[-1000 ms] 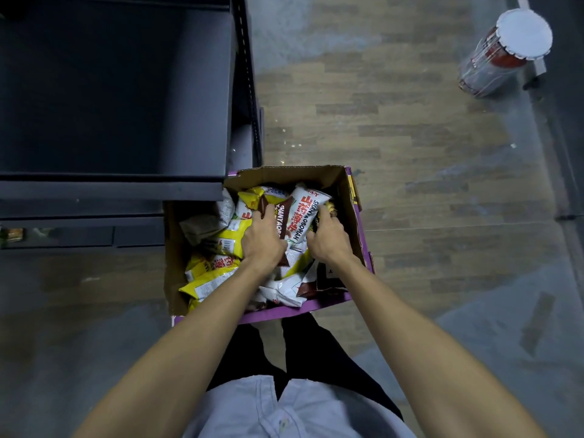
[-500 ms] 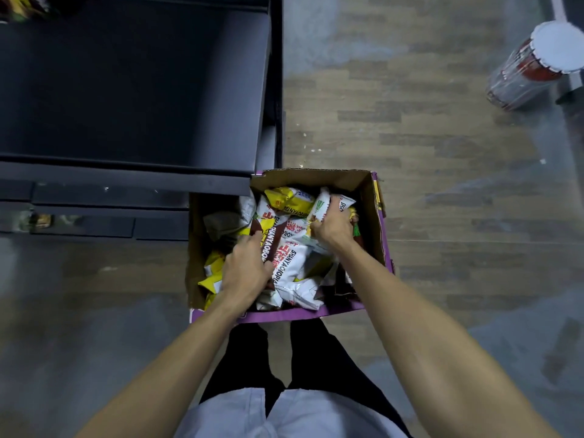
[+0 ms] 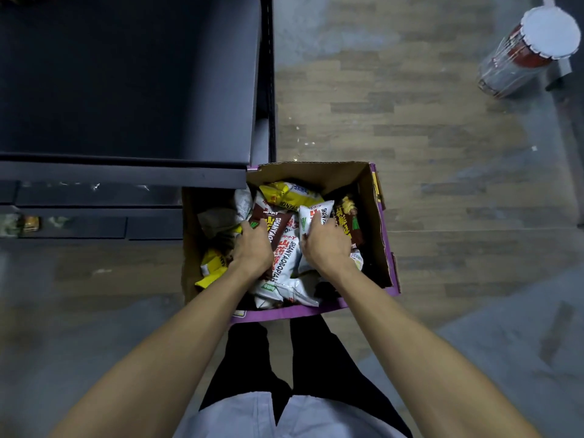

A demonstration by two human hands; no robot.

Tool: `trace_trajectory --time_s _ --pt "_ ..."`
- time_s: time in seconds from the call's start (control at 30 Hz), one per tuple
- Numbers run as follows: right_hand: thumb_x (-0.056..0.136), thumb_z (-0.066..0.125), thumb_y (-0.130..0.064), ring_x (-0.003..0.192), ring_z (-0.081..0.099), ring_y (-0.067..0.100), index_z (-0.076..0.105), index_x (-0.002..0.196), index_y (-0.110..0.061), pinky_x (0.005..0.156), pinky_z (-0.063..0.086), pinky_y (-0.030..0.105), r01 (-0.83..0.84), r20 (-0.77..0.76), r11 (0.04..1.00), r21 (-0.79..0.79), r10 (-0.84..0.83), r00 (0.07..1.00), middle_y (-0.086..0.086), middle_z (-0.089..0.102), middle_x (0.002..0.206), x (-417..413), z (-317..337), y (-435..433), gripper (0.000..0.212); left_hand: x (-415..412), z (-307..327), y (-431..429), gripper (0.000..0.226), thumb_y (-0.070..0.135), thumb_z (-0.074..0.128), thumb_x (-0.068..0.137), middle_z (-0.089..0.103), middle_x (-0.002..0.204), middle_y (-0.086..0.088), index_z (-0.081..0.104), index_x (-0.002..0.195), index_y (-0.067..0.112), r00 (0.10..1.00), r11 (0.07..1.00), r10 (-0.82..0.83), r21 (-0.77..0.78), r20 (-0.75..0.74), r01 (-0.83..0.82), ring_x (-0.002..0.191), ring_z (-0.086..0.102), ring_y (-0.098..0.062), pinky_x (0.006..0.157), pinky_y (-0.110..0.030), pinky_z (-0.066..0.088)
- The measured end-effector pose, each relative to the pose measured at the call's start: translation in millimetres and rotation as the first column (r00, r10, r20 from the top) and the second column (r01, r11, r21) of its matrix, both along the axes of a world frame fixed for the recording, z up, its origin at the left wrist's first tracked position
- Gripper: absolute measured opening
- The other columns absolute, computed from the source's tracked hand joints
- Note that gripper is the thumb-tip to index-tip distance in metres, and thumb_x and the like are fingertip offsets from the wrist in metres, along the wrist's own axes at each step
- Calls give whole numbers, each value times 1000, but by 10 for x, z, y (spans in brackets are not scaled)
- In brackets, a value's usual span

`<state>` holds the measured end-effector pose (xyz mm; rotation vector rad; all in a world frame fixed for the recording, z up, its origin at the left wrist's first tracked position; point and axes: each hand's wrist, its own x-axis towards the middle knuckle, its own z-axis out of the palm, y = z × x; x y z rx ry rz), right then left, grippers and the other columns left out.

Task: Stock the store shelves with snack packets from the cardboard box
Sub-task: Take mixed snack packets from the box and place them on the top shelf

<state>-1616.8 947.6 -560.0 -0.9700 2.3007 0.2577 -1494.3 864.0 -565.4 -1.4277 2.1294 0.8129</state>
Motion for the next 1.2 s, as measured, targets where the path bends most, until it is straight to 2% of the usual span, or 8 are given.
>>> trace_trajectory --time_s 0.17,0.27,0.37,0.47,0.57,0.77,1.0,1.2 --pt "97 58 -27 126 48 46 -11 154 -1 92 47 43 27 115 995 96 -38 993 39 11 153 89 -86 -17 93 23 123 -54 72 27 71 84 47 135 -18 35 146 23 991 993 -111 -28 74 113 117 56 -38 90 -42 49" --pt "95 58 -25 127 48 45 -7 155 -2 89 49 43 29 85 991 132 -40 996 40 19 150 91 -92 -65 92 22 222 -58 66 32 71 84 61 125 -9 41 142 28 970 971 -179 -129 165 201 110 62 -32 79 -36 50" --pt "95 53 -18 126 49 41 -6 154 0 85 51 41 -12 32 991 131 8 999 39 32 145 117 -79 -81 85 61 176 -50 73 33 74 82 62 125 -10 39 145 28 977 977 -162 -114 139 178 111 62 -33 84 -38 52" --pt "97 49 -11 121 53 46 -14 153 0 88 49 41 8 66 994 108 -16 998 46 19 146 128 -97 -30 85 130 92 -92 87 38 76 81 60 132 -10 28 153 30 990 991 -121 -46 68 124 117 59 -32 91 -38 50" --pt "98 54 -19 119 54 46 -16 154 -10 90 48 43 102 134 992 76 -112 985 45 19 148 37 -127 -23 90 190 48 -156 91 44 74 82 58 137 -6 20 155 34 995 995 -96 32 31 95 119 57 -29 93 -36 48" --pt "91 65 -27 108 60 37 5 157 -18 85 50 44 146 133 989 -39 -139 981 22 57 125 -50 -35 -11 90 222 134 -216 83 53 68 82 60 133 -2 23 151 43 990 990 -135 -29 43 137 115 60 -28 91 -36 50" --pt "86 71 -31 95 62 32 27 147 -22 68 40 34 179 73 962 -208 -167 983 10 63 110 92 435 87 76 445 442 -91 76 46 63 87 56 135 -11 23 151 42 991 996 -85 -22 -103 83 115 57 -37 95 -43 49" --pt "84 75 -35 88 59 24 26 147 -28 68 37 33 227 40 899 -374 -229 973 5 61 106 430 702 215 80 653 651 -48 74 46 60 90 58 133 -11 22 152 40 968 993 -109 -72 -227 95 114 57 -37 92 -43 48"
